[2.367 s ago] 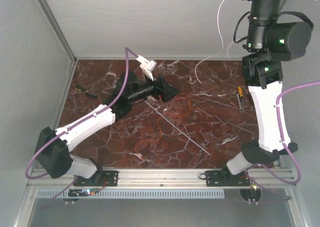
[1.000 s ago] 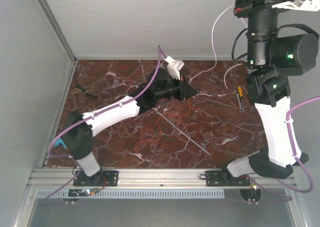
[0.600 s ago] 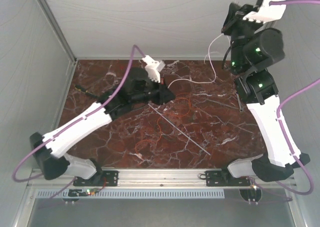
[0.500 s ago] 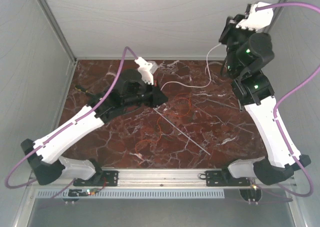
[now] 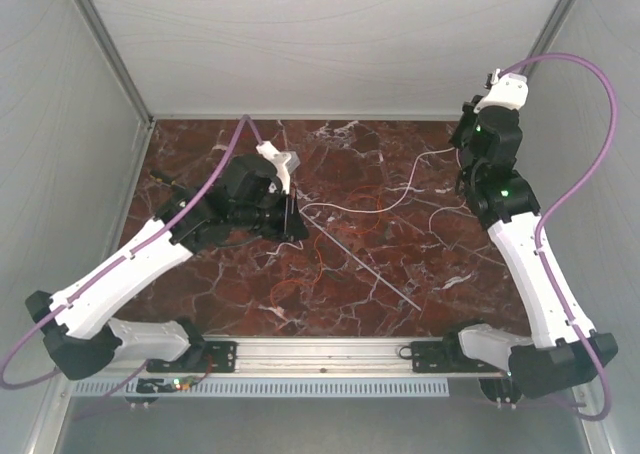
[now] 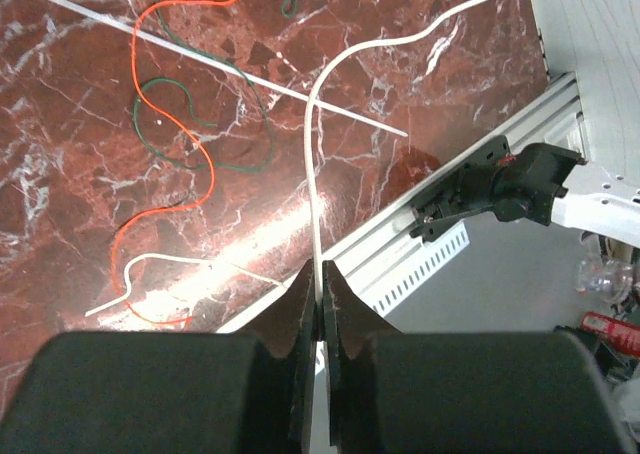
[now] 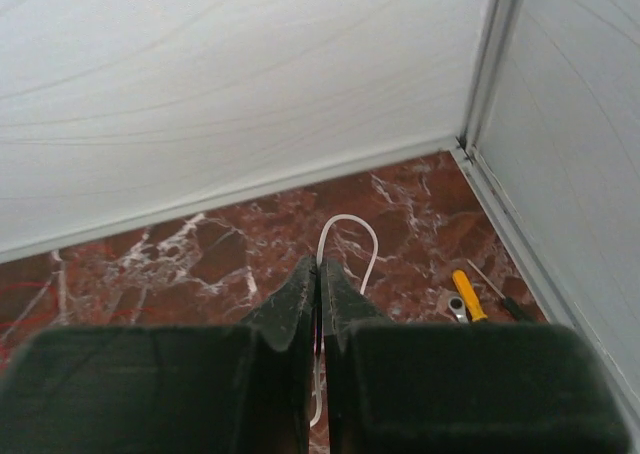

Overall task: Zip-tie the wires
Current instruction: Straighten the cable at the center of the board.

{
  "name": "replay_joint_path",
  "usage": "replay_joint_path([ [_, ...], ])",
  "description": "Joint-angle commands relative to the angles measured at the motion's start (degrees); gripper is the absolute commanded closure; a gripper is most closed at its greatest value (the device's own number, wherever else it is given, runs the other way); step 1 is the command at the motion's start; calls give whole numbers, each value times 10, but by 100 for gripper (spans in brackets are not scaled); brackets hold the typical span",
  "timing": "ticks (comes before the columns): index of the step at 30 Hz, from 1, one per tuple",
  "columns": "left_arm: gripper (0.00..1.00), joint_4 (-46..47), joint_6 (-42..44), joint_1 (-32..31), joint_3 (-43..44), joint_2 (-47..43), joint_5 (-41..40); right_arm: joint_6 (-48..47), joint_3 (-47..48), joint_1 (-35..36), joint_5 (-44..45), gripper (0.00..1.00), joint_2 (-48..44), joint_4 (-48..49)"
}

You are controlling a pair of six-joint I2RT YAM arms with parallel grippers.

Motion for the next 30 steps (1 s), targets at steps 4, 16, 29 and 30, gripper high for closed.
replay_joint_path([
  [4, 100, -5, -24, -2, 64, 73, 70, -2, -27, -50, -33, 100, 39, 38],
  [16, 100, -86, -31, -7, 175, 171, 60, -37, -35, -65, -91, 100, 185, 94],
  [29, 100, -163, -55, -5, 103, 121, 25, -13, -50, 23, -190, 100, 310, 44],
  [30, 100, -162, -60, -6, 94, 117, 24, -12, -56, 24, -197, 100, 313, 44],
])
